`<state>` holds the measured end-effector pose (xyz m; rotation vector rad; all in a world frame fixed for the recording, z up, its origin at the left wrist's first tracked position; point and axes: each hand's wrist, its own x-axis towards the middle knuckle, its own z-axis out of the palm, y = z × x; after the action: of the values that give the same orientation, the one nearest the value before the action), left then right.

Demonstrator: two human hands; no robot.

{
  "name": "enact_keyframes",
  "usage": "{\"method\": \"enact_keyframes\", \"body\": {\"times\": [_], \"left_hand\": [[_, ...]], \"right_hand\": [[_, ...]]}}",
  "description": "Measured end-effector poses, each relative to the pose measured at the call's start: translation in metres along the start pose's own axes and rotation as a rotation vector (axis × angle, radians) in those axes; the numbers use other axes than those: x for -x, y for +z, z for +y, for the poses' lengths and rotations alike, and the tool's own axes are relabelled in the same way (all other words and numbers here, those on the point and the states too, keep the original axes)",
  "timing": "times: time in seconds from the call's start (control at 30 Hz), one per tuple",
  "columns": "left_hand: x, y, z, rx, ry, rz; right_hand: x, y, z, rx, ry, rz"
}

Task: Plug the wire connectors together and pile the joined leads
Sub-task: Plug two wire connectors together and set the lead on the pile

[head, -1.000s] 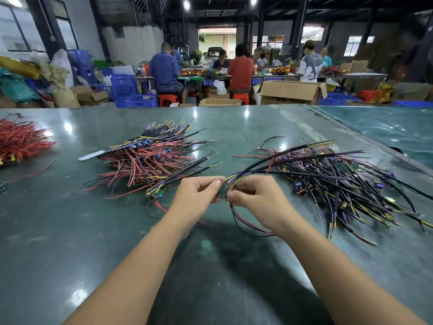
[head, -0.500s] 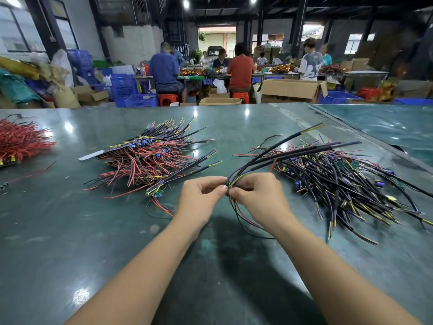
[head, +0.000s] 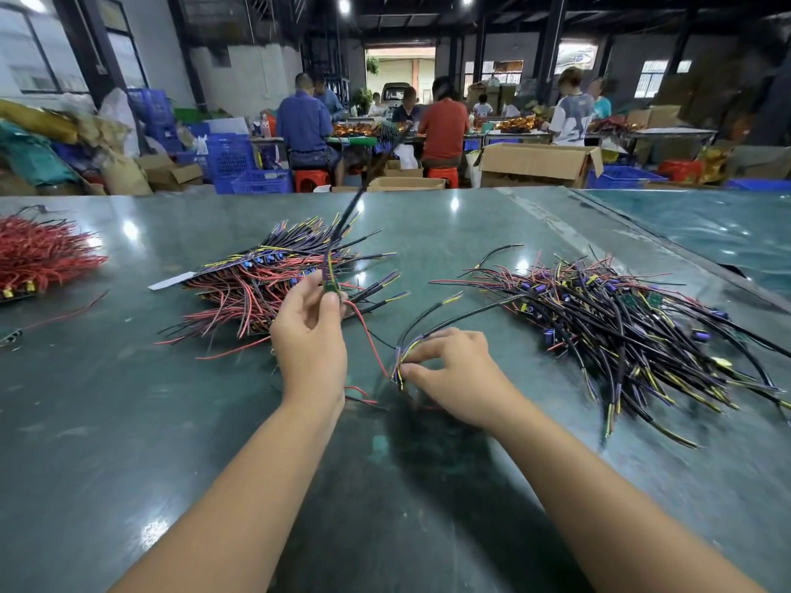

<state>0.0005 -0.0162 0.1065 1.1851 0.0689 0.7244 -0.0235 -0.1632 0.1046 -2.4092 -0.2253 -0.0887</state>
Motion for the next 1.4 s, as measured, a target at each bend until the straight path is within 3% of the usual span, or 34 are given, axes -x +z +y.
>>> {"method": "enact_keyframes", "body": {"times": [0.13, 0.2, 0.27, 0.43, 0.53, 0.63, 0.8, 0.87, 1.1, 1.23, 1.4], "left_hand": [[-0.003, -0.005, 0.006, -0.167, 0.237, 0.065], [-0.002, -0.006, 0.010, -0.244, 0.389, 0.015], [0.003, -0.005, 0.011, -0.322, 0.539, -0.089], [0.017, 0.000, 0.010, -0.444, 0.669, -0.285], [0.020, 0.000, 0.009, -0.486, 0.700, -0.353], [0.023, 0.002, 0.010, -0.490, 0.526, -0.347], [0.023, 0.009, 0.014, -0.099, -0.311, -0.371], [0.023, 0.010, 0.016, 0.038, -0.453, -0.388], [0.024, 0.009, 0.019, 0.284, -0.500, -0.493], [0.026, 0.009, 0.017, 0.257, -0.510, -0.550], [0.026, 0.010, 0.013, 0.070, -0.376, -0.472]], "right_hand": [[-0.001, 0.001, 0.003, 0.103, 0.001, 0.191], [-0.001, -0.002, 0.000, -0.161, -0.055, 0.248], [0.002, -0.007, -0.008, -0.554, -0.086, 0.159], [0.004, -0.013, -0.020, -1.261, -0.079, 0.040], [0.005, -0.016, -0.016, -1.398, -0.093, 0.061], [0.006, -0.017, -0.013, -1.362, -0.112, 0.122], [0.007, -0.014, -0.015, -1.276, -0.154, 0.180], [0.008, -0.011, -0.015, -1.222, -0.143, 0.181], [0.008, -0.007, -0.012, -1.095, -0.069, 0.186], [0.008, -0.006, -0.010, -1.062, -0.102, 0.176], [0.009, -0.001, -0.010, -1.009, -0.108, 0.203]]}}
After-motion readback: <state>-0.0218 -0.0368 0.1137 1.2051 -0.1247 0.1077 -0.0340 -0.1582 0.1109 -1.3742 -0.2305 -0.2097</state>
